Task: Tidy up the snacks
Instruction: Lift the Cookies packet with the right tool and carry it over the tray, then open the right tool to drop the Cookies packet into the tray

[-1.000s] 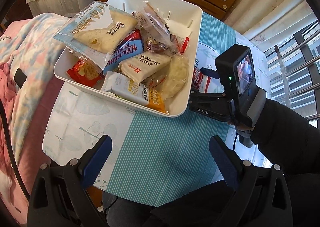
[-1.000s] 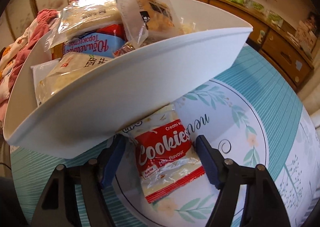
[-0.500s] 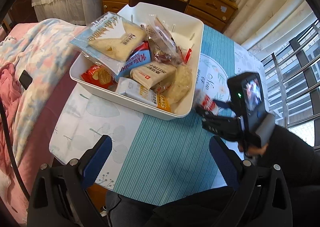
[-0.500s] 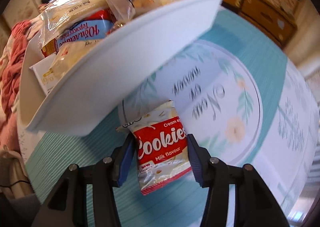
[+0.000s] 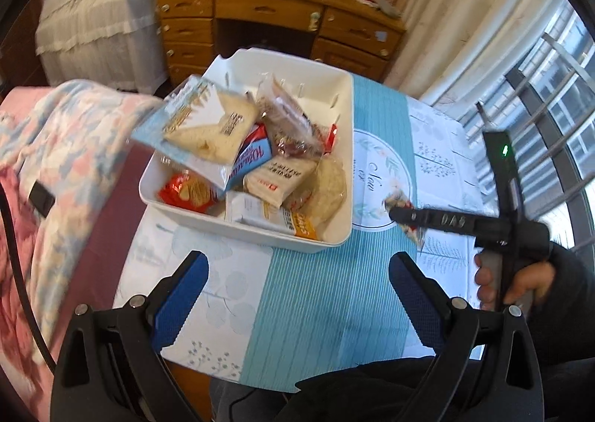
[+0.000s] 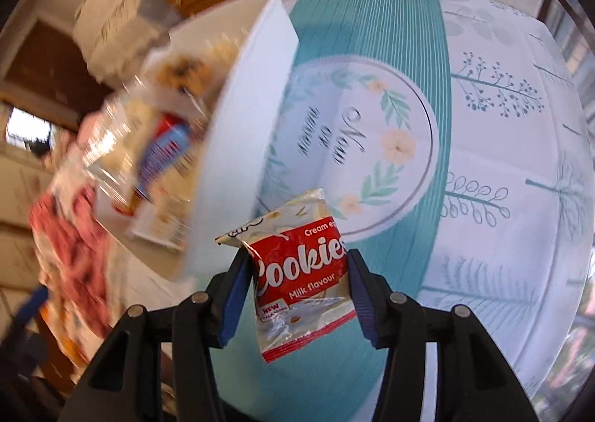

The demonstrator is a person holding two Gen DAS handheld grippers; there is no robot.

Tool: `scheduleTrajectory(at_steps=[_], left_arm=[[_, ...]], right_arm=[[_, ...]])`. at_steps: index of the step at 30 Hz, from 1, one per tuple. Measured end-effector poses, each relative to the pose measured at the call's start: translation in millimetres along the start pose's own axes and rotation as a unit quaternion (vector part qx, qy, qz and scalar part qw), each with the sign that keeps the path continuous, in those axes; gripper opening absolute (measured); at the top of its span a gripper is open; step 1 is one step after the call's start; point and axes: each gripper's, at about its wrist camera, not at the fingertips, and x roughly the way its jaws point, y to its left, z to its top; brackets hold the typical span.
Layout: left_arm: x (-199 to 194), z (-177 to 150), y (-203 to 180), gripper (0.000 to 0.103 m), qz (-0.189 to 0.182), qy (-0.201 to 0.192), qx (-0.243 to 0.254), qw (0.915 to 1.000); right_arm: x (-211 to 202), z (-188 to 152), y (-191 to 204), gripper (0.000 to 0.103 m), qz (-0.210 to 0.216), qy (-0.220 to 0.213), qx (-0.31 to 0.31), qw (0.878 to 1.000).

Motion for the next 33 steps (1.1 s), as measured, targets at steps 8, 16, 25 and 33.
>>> scheduleTrajectory(at_steps=[8,16,25,33], left_arm=[[-25.8,21.1,42.0,0.097,-0.019,-0.029,0.052,0.9981],[-43.6,39.2,101.9,0.097,-0.035,-0.045,0.071,0.9958],[-51.9,45.0,139.7,0.097,-0.057,-0.048,0.059,0.9955],[-59.4,48.3,119.1,0.097,-0.057,-0.063,0.041,0.9956]], right_arm=[[-20.4,7.9,59.1,0.052,0.036,-0.054,0.032,0.997],[-14.7,15.8,125.4,0.052,0.064,-0.111,0.046,0.991],[-13.9,24.2,148.5,0.076,0.071,-0.135,0.079,0.985],[-47.8,-4.9,130.9,0.090,0.029,-0.156,0.059,0.986]])
